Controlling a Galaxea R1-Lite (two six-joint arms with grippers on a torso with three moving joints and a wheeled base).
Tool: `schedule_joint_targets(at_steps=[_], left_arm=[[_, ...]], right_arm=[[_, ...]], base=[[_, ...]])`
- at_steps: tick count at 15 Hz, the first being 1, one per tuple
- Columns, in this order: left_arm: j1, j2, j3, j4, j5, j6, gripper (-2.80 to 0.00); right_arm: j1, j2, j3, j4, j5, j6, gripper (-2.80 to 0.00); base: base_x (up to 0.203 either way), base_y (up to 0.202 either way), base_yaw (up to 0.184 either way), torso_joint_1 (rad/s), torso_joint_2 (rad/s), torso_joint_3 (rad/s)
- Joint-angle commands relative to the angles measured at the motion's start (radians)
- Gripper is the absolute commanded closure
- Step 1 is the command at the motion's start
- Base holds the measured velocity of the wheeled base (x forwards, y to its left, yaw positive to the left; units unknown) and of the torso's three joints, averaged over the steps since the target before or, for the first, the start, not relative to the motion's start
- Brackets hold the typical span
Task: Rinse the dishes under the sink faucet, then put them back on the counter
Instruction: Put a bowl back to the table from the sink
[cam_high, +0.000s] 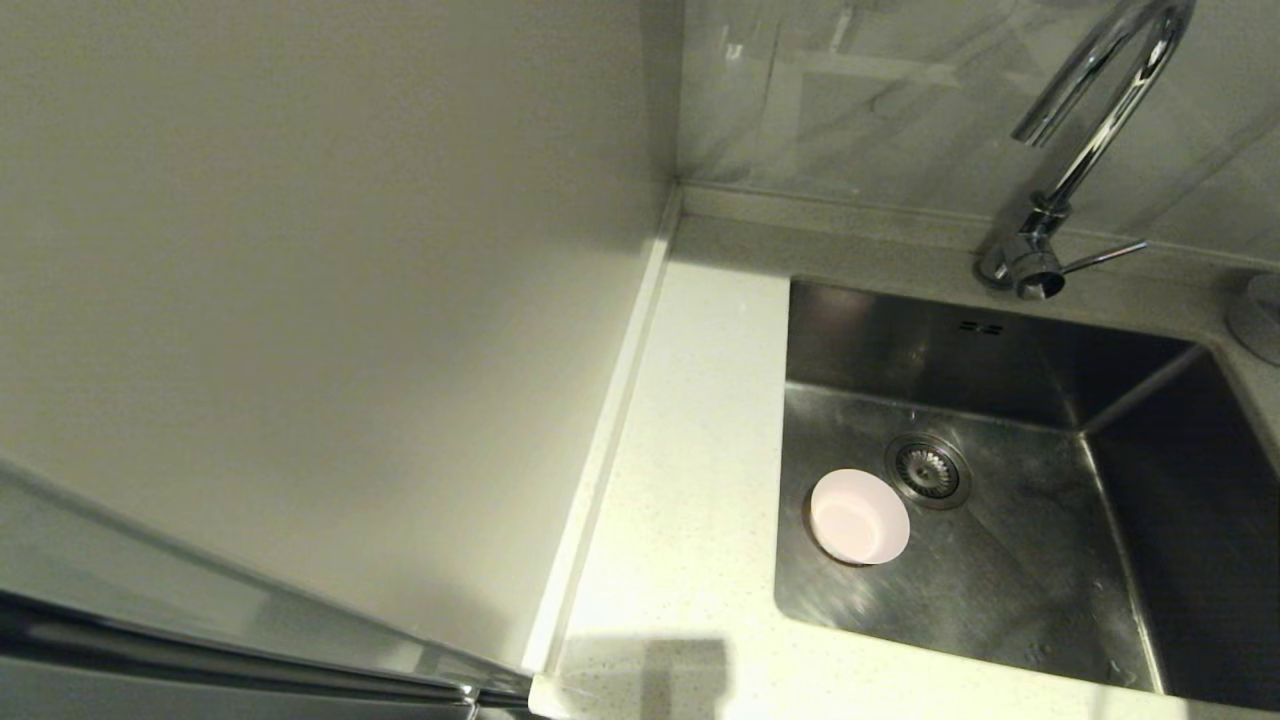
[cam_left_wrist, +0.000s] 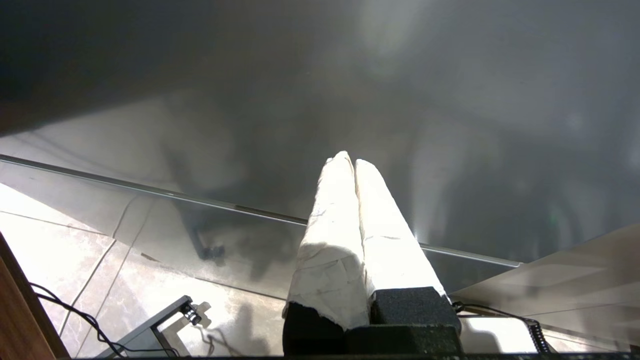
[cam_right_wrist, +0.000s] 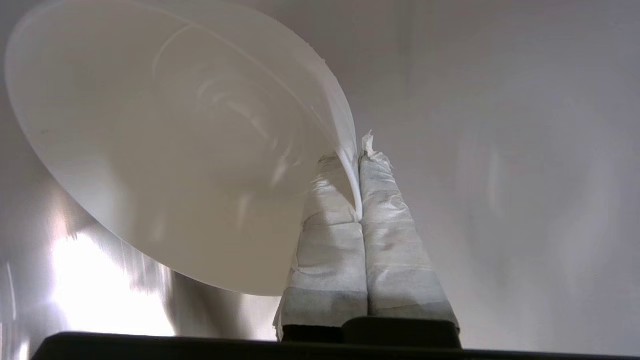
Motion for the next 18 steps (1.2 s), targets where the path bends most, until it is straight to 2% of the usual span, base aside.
schedule_joint_targets(at_steps=[1,3,7,12,15,18], left_arm=[[0.0,-0.003,0.0,0.0,0.0,-0.001,0.0],[0.0,-0.003,0.0,0.0,0.0,-0.001,0.0],[0.0,-0.004,0.0,0.0,0.0,0.0,0.0],[0.0,-0.003,0.0,0.0,0.0,-0.001,0.0],[0.0,-0.003,0.0,0.0,0.0,0.001,0.0],[0.0,-0.003,0.0,0.0,0.0,-0.001,0.0]], right_arm=[[-0.069,0.038,-0.001,0.382,0.039,0.016,0.0],[-0.097,0.094,-0.002,0.482,0.068,0.02,0.0],[-0.105,0.225,-0.062,0.499,0.074,0.066,0.0],[-0.099,0.343,-0.116,0.359,0.067,0.067,0.0],[-0.071,0.413,-0.185,0.341,0.065,0.069,0.0],[-0.036,0.439,-0.198,0.327,0.066,0.07,0.0]], base=[[0.0,0.0,0.0,0.0,0.0,0.0],[0.0,0.0,0.0,0.0,0.0,0.0],[0.0,0.0,0.0,0.0,0.0,0.0],[0.0,0.0,0.0,0.0,0.0,0.0],[0.0,0.0,0.0,0.0,0.0,0.0],[0.0,0.0,0.0,0.0,0.0,0.0]])
